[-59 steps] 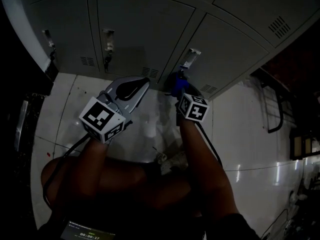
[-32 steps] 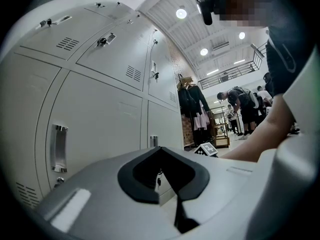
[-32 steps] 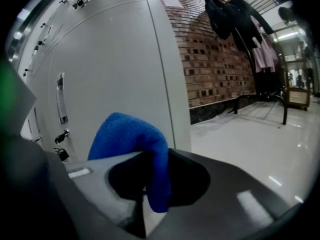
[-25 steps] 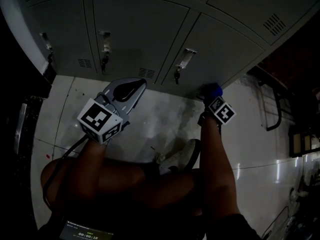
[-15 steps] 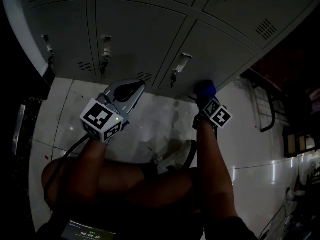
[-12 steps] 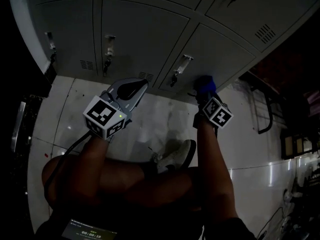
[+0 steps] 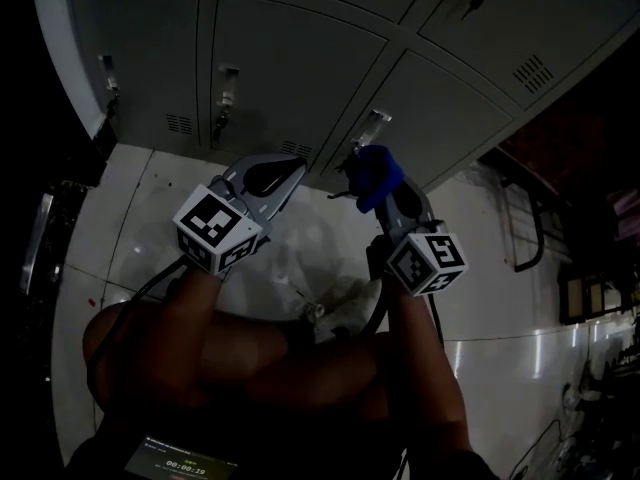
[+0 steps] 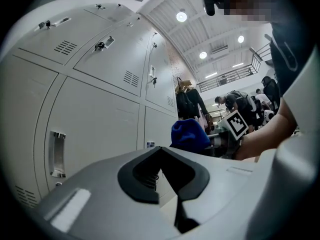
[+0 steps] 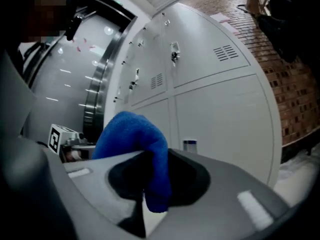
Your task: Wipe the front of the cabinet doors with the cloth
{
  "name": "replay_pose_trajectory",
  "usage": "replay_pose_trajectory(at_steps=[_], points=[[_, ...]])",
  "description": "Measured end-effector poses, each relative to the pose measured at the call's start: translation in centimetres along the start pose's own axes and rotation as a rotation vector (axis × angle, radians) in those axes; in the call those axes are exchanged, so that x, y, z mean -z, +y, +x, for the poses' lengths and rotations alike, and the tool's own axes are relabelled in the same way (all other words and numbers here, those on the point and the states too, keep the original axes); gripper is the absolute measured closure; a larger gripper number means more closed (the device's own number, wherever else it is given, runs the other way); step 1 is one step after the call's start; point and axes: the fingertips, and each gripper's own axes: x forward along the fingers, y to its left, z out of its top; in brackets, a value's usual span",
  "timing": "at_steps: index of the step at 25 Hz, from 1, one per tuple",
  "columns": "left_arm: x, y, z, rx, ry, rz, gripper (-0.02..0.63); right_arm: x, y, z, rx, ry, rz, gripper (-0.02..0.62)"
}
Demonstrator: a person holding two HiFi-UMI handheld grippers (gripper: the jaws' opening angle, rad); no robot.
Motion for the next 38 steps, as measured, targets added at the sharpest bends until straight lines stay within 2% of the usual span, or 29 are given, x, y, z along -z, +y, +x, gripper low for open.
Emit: replay_pose_trajectory(at_steps=[5, 9, 26, 38], points=[[0.4, -0.2, -0.1, -0.004, 0.014, 0.008, 0.601, 1.7, 3.1, 0.2, -0.124, -0.013, 0.043, 0.526], [1.3, -0.3, -0.1, 0.0, 0.031, 0.004, 0.601, 2.7, 3.9, 0.5, -0.164, 0.009, 0.028, 0.526], [2.0, -0.9, 0.0, 0.015, 0.047, -0.009, 0.601, 2.3, 4.8, 0.1, -0.185, -0.007, -0.069, 0.526], [2.3, -1.1, 0.0, 0.01, 0.056, 0.0, 0.6, 2.6, 5.1, 0.2, -0.189, 0.0, -0.065, 0.526]])
